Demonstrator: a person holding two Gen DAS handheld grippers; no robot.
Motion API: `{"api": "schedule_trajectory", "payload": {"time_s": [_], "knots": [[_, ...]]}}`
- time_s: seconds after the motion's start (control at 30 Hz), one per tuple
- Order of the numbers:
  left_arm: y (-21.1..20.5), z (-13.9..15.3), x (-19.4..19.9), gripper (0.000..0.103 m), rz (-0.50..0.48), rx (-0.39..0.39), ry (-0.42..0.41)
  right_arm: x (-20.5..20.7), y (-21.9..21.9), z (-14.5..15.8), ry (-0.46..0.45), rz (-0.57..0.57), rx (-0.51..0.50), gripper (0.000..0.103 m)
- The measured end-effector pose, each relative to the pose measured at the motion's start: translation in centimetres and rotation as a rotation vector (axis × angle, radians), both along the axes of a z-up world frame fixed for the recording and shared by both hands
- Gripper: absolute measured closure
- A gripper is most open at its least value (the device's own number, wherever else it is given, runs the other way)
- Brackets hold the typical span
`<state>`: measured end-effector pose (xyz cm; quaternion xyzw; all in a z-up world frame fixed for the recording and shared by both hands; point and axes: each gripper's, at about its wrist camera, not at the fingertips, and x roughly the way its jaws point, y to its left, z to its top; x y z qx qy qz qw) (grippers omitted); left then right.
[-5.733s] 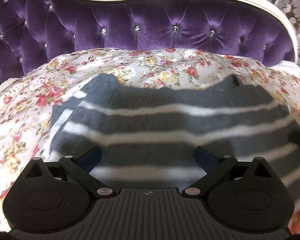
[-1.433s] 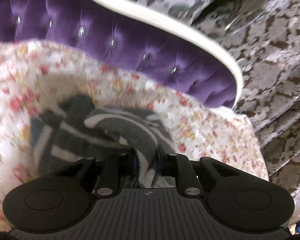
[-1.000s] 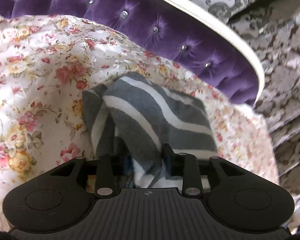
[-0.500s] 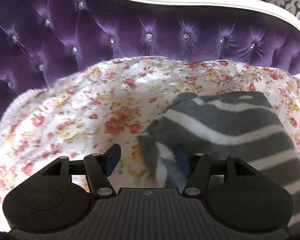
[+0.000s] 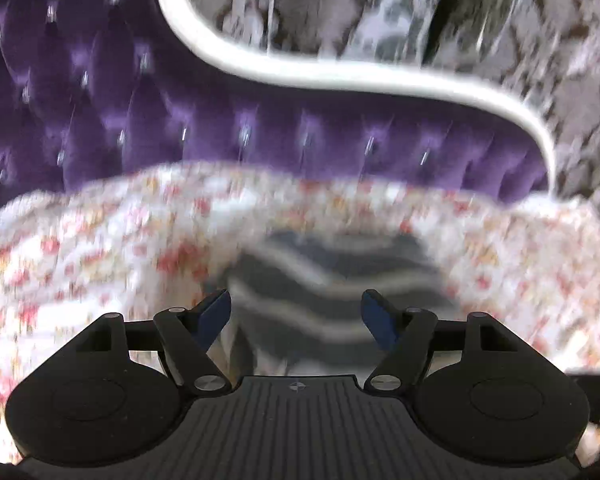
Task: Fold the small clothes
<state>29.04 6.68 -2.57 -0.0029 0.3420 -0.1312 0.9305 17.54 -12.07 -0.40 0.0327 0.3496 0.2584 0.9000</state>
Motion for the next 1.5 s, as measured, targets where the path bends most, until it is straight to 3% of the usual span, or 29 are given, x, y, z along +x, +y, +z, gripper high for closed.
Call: {"api": "schedule_trajectory", "payload": {"time_s": [0.07,0.13,0.27,0.37,0.5,0.7,0.83,1.03,1.37,1.4,1.43,1.47,1.5], "knots": [[0.4,-1.9,0.1,0.033,0.036,0.004,0.079,-0.1,-0.3,0.2,-0.004,-0.001,-0.005,0.045],[1.5,-3.4,-0.2,0.031,0.056,-0.044,0.123,0.1,-0.6,0.5,-0.014,-0.004,-0.013,0.044],[3.9,-4.4,-1.4,0.03,0.082,-0.174,0.148,2.0,-1.5,1.1,-0.044,-0.039,-0.015,0.04],[4.0,-4.5,-2.4,0.03,0.076,-0.166,0.13,5.2,-2.1,1.4,-0.054,-0.106,0.014,0.039],[3.9,-4.4,-3.1,0.03,0.082,-0.176,0.12,10.9,-2.8,0.8,0.021,-0.222,0.084,0.035],[4.2,-4.5,-3.6,0.03,0.081,-0.19,0.118,15.5,-1.4,-2.4,0.137,-0.261,0.044,0.024],[4.4,-4.5,-3.6,0.03,0.071,-0.2,0.133,15.6,-0.6,-4.3,0.158,-0.25,-0.012,0.008],[4.9,-4.1,-2.9,0.03,0.064,-0.26,0.198,14.9,-2.3,-4.3,0.182,-0.249,0.079,0.008],[5.4,-4.8,-1.5,0.033,0.02,-0.49,0.327,13.2,-4.0,-4.5,0.228,-0.165,0.247,0.008],[5.4,-4.9,-1.5,0.044,0.014,-0.507,0.341,13.1,-4.0,-4.5,0.233,-0.155,0.254,0.011],[5.4,-5.0,-1.4,0.051,0.011,-0.524,0.357,13.0,-3.9,-4.5,0.237,-0.154,0.248,0.03],[5.5,-5.3,-1.4,0.065,0.007,-0.544,0.375,12.9,-3.9,-4.3,0.239,-0.162,0.231,0.04],[5.6,-5.4,-1.5,0.072,0.003,-0.567,0.388,12.6,-4.1,-4.1,0.238,-0.166,0.23,0.047]]}}
